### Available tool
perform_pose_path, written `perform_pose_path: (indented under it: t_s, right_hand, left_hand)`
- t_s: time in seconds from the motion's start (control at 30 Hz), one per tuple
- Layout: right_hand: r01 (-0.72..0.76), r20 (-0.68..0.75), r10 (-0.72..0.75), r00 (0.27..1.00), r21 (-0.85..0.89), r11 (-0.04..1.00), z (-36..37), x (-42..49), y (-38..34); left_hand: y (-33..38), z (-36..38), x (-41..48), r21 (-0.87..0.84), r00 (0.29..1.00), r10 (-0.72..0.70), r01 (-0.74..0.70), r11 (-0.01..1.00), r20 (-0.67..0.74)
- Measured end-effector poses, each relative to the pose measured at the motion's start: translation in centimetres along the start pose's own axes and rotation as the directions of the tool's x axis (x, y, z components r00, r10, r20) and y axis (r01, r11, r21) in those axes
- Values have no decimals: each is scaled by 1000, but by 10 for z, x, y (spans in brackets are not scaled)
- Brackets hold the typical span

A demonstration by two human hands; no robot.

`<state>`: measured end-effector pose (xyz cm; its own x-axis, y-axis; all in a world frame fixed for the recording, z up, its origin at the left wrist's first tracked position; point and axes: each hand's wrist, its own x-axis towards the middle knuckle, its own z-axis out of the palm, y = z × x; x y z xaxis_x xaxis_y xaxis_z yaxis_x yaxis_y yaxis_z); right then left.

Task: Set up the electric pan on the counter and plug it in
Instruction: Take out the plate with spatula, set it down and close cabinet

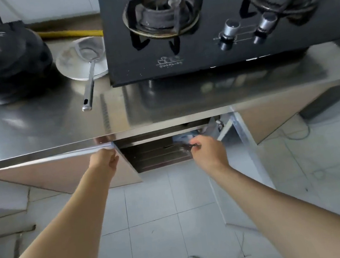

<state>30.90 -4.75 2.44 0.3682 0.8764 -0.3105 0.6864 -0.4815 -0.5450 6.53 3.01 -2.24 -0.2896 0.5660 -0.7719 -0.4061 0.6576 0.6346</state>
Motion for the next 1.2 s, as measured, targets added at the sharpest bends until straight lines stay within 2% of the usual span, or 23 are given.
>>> perform_pose_path:
  t_s: [0.1,0.17,0.23,0.27,0.37,0.43,0.53,0.63,0.93,1.13,1.2]
  right_hand:
    - [-43,-89,44,995,16,999,-21,11,28]
    - [-65,-138,66,988,13,998,-29,15,44]
    - [-62,-162,60,985,-10,998,-35,17,53]
    - [-68,-167,63,984,-24,997,-38,17,56]
    - [-123,-190,110,975,-54,991,-54,21,71]
    - [-161,-203,152,967,-28,986,-67,20,79]
    - [-273,-85,270,959,-23,962,-85,16,91]
    - [-345,50,351,935,-99,933,-91,12,102]
    - [-384,31,392,919,-146,912,-75,11,85]
    - [-414,119,416,902,-44,909,-48,7,49]
    - [-446,171,429,887,77,892,-32,9,35]
  left_hand:
    - [-15,27,-11,155,998,29,-21,988,-49]
    - [-51,59,-35,318,998,17,-33,947,53]
    - [-86,98,-66,536,971,73,-189,823,229]
    - [-98,119,-85,594,934,113,-305,744,338]
    - [-119,171,-130,627,759,229,-639,446,610]
    - [-122,188,-141,619,691,252,-720,313,677]
    - [-126,194,-144,629,661,229,-750,203,714]
    - [-132,192,-141,638,660,211,-751,169,721]
    - [-110,165,-131,642,645,333,-755,136,688]
    - [-87,125,-114,661,642,458,-736,145,615]
    - [-78,112,-110,672,634,501,-729,132,589]
